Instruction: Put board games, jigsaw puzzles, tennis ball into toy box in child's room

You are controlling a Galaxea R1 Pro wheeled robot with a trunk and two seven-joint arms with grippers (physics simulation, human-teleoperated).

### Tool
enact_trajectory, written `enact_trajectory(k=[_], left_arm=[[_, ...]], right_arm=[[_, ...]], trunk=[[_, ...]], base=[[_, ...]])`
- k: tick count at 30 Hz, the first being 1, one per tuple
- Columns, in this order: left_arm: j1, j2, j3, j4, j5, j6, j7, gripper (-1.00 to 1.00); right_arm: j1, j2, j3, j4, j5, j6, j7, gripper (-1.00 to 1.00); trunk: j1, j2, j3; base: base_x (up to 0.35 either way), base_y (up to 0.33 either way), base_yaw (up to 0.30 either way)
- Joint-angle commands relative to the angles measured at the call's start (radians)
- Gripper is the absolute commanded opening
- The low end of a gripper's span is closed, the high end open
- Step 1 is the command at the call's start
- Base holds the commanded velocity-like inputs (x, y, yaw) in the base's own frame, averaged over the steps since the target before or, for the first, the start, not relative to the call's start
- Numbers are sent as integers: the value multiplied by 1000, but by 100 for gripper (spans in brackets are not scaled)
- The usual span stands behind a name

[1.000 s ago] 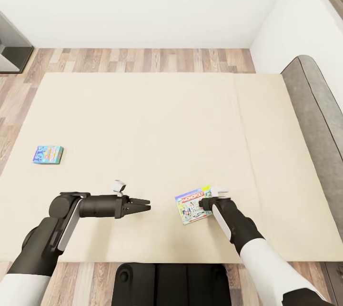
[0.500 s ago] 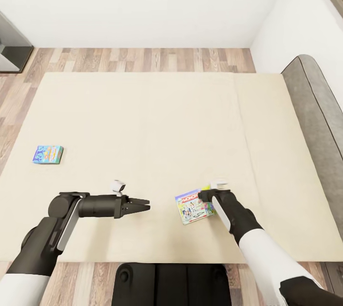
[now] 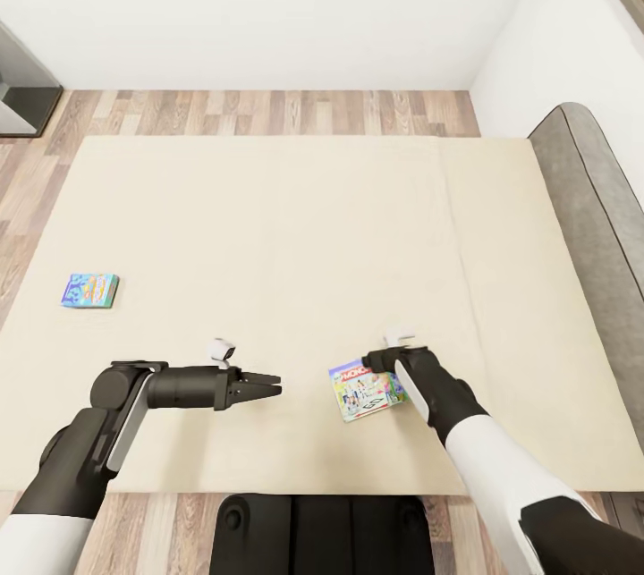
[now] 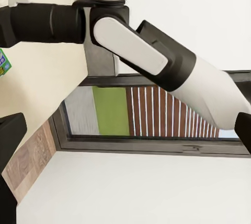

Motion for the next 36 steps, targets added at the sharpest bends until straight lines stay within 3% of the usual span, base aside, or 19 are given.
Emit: enact_trajectory(k=[1, 10, 23, 36], left_arm=[[0, 1, -1, 0, 3, 10, -1, 100], [0, 1, -1, 0, 3, 10, -1, 100], [0, 1, -1, 0, 3, 9, -1, 100], [0, 0, -1, 0, 2, 9, -1, 100]], right_arm=[[-2, -1, 3, 7, 1, 3, -2, 100], [-9, -3, 4, 37, 43, 3, 2, 100], [-8, -4, 8, 39, 49, 11, 3, 100], [-5, -4, 73, 42, 47, 15, 3, 100]], trunk=[[1, -2, -1], [1, -2, -1], [1, -2, -1], [1, -2, -1]], base=[[0, 0, 0], [0, 0, 0], [0, 0, 0], [0, 0, 0]])
